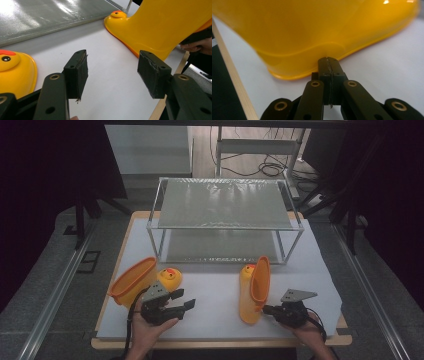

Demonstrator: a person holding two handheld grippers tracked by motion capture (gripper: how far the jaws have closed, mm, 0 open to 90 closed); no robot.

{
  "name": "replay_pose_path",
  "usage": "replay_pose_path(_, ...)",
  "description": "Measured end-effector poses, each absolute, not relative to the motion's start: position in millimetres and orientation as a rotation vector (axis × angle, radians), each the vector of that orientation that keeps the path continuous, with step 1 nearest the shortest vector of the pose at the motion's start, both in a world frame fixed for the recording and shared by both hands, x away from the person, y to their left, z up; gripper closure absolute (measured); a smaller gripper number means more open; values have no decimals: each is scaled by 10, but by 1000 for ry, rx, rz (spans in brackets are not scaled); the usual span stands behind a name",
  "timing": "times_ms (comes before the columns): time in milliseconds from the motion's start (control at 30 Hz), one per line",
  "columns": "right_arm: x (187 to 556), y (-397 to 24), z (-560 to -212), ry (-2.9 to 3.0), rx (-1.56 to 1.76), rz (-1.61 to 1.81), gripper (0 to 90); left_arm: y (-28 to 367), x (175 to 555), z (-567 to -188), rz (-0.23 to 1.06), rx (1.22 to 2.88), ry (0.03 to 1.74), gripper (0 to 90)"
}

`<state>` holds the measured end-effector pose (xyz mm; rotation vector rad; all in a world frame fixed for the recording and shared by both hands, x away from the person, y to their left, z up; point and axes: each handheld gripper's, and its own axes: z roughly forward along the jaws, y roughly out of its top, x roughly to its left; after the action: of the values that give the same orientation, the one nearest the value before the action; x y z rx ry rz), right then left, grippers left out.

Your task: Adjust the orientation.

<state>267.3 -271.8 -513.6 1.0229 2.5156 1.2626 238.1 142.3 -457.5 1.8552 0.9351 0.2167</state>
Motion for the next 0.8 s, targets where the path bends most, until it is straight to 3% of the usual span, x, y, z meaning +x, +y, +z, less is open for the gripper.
replay_pose_path(433,2735,-2319,-5166,2543,940,1293,895,1440,2386,-4591,216,1856,942,415)
replay_pose_path(800,2700,-2340,-5163,2531,936,1301,891,1458,2384,-4597,215,1854,945,414)
